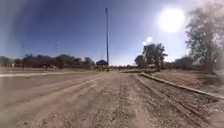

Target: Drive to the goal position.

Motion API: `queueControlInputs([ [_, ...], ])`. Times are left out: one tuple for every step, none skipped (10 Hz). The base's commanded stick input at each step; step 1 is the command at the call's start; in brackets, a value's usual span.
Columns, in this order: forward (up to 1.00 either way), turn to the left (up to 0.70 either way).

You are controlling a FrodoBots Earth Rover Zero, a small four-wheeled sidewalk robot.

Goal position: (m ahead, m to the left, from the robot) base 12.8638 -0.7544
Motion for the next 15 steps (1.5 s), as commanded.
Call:
queueControlInputs([
  [0.70, 0.00],
  [0.70, 0.00],
  [0.70, 0.00],
  [0.70, 0.00],
  [0.70, 0.00],
  [0.70, 0.00],
  [0.70, 0.00],
  [0.70, 0.00],
  [0.70, 0.00],
  [0.70, 0.00],
  [0.70, 0.00],
  [0.70, 0.00],
  [0.70, 0.00],
  [0.70, 0.00],
  [0.70, 0.00],
])
